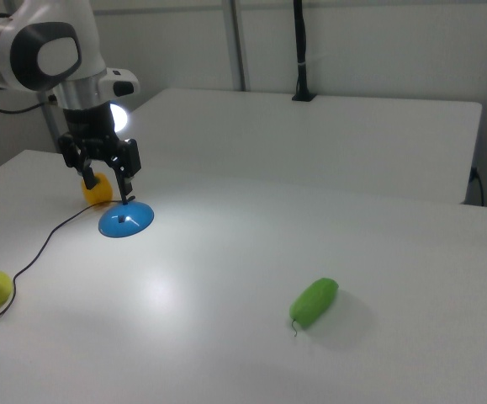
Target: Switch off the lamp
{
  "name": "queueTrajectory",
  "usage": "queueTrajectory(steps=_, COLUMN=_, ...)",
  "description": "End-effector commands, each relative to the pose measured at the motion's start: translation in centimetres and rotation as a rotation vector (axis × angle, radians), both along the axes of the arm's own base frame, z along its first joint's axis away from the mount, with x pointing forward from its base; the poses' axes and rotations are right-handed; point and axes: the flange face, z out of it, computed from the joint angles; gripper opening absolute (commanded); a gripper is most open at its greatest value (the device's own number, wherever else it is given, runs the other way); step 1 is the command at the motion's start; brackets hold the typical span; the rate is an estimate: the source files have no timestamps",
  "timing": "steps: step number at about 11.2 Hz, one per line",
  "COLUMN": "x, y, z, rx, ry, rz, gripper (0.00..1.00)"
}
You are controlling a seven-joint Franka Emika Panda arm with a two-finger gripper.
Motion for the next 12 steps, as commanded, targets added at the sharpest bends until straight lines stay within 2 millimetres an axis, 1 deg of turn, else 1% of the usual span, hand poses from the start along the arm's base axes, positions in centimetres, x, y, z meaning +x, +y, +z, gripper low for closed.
queueTrajectory(steps=1, x=-0.3, y=0.2, z=0.1, rx=0.012, ry=0.015, rz=0.027, gripper=0.27)
queueTrajectory(steps=2, x=-0.2, y=0.2, z=-0.2, rx=0.013, ry=0.020, rz=0.027, gripper=0.22)
queueTrajectory(steps=3, x=0.0, y=0.3, z=-0.5, rx=0.017, ry=0.023, rz=0.030, gripper=0.14)
queueTrajectory(steps=4, x=0.1, y=0.2, z=-0.9, rx=0.024, ry=0.028, rz=0.035, gripper=0.11)
queueTrajectory(steps=6, x=0.4, y=0.5, z=-1.6, rx=0.035, ry=0.038, rz=0.036, gripper=0.00)
queueTrajectory(steps=10, x=1.4, y=1.7, z=-3.7, rx=0.035, ry=0.052, rz=0.053, gripper=0.00)
queueTrajectory(steps=11, x=2.0, y=2.8, z=-4.6, rx=0.036, ry=0.042, rz=0.063, gripper=0.00)
queueTrajectory(steps=12, x=2.5, y=3.1, z=-5.4, rx=0.043, ry=0.036, rz=0.063, gripper=0.00)
